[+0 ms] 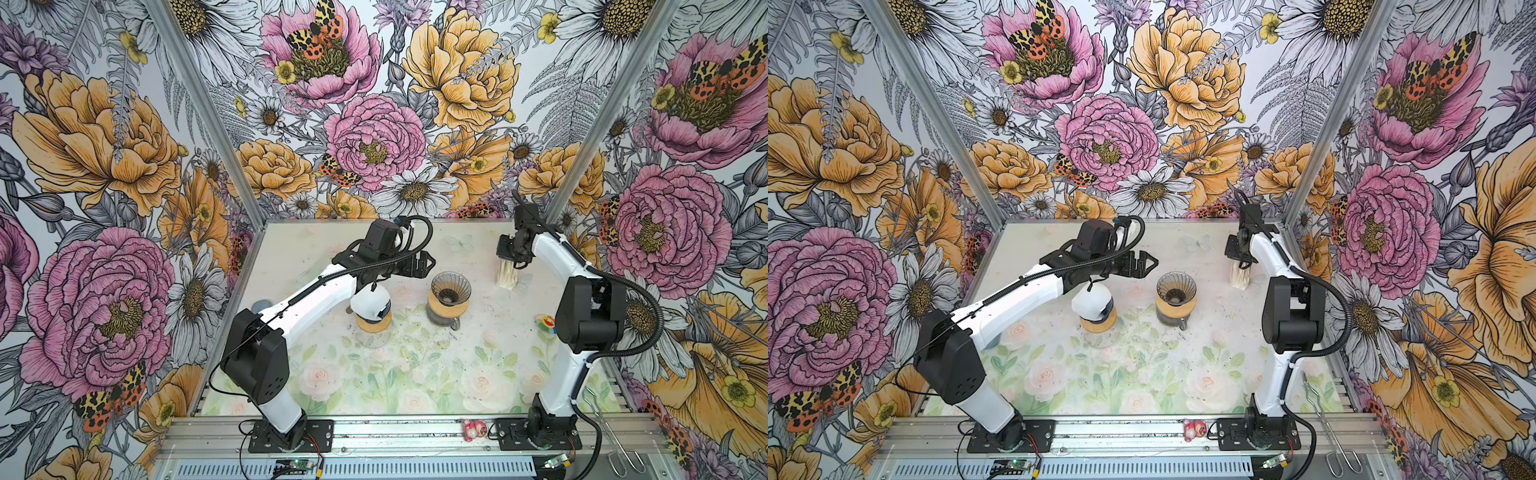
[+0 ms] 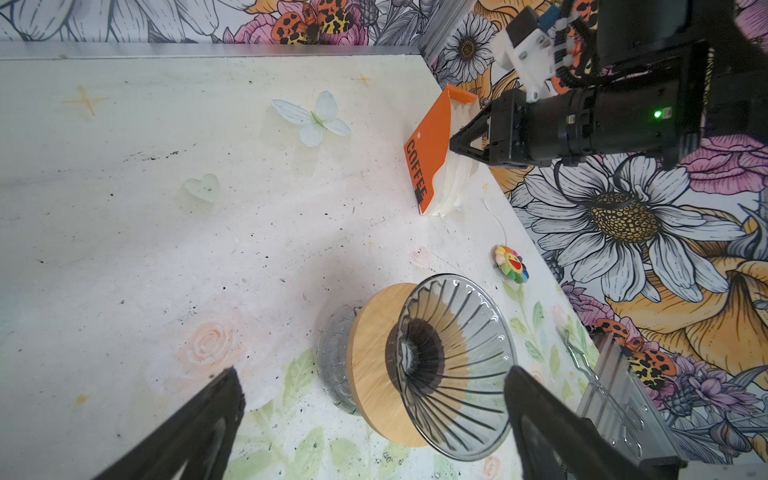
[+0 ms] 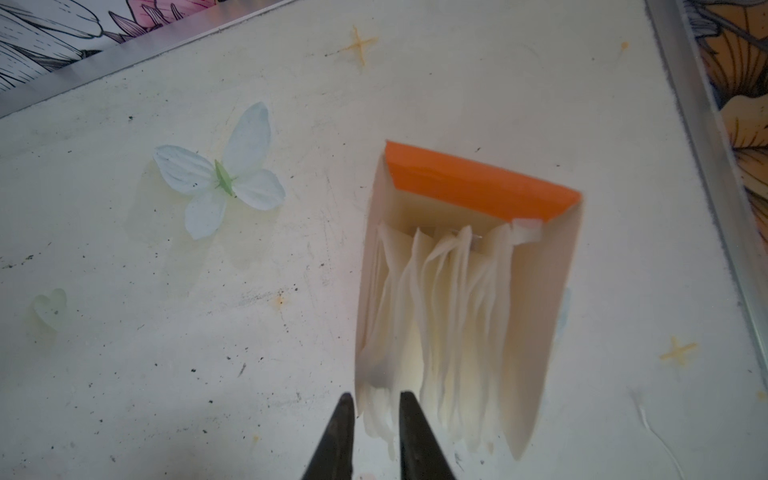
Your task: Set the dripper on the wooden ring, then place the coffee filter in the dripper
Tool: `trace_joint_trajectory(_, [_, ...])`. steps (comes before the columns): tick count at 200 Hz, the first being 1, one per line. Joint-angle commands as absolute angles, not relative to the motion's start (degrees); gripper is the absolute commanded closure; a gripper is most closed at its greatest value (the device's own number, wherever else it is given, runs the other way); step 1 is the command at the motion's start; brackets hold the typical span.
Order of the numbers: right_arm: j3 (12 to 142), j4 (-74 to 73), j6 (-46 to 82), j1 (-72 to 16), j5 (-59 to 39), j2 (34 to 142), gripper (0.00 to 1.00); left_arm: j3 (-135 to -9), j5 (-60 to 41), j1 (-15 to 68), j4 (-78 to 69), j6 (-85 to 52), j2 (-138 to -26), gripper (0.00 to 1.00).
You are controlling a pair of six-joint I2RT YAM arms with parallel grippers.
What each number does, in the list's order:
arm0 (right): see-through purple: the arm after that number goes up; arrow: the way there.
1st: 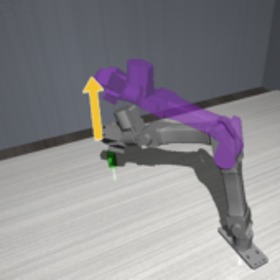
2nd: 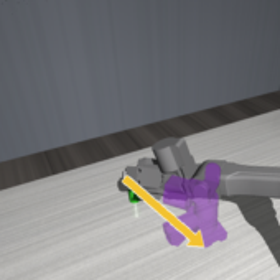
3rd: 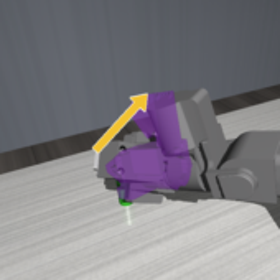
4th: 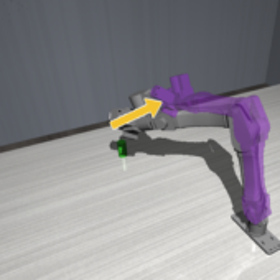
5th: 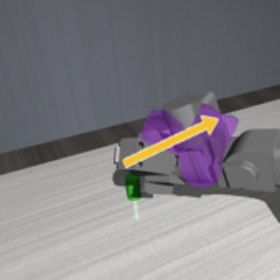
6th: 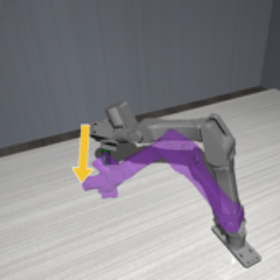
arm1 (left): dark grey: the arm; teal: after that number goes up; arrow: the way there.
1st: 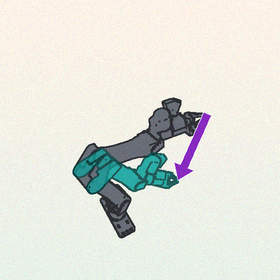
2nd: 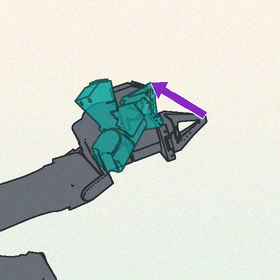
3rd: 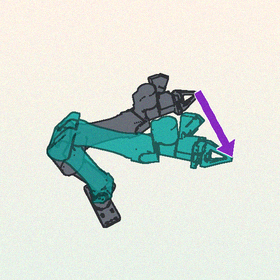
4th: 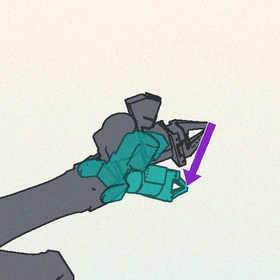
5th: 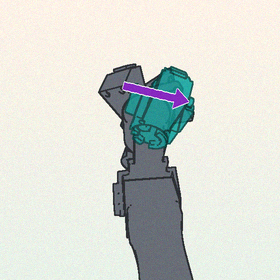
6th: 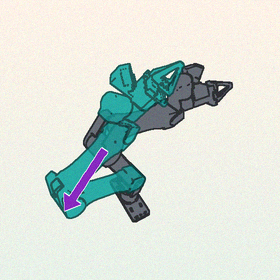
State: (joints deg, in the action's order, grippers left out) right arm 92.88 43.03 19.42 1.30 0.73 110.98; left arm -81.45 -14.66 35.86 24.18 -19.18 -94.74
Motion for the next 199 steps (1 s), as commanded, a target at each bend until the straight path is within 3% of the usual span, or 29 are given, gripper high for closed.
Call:
trace_joint_trajectory(1, [94.18,43.07,19.51,0.92,3.16,111.1,0.84,-83.49,-15.82,36.06,24.41,-19.04,-95.92,0.01])
trace_joint_trajectory(32, [94.43,42.98,19.48,1.05,3.86,111.05,0.9,-83.78,-16.15,36.05,24.41,-19.03,-96.17,0.01])
trace_joint_trajectory(72, [94.82,43.02,19.11,1.41,4.02,111.81,0.92,-83.58,-16.02,36.14,24.56,-19.06,-96.07,0.01])
trace_joint_trajectory(116, [95.67,42.91,18.48,1.49,2.54,112.45,0.75,-83.45,-15.91,36.13,24.65,-19.15,-95.98,0.01])
trace_joint_trajectory(199, [97.46,42.98,18.74,1.69,2.1,114.55,0.74,-83.67,-15.91,36.18,24.73,-19.19,-96.36,0.01])
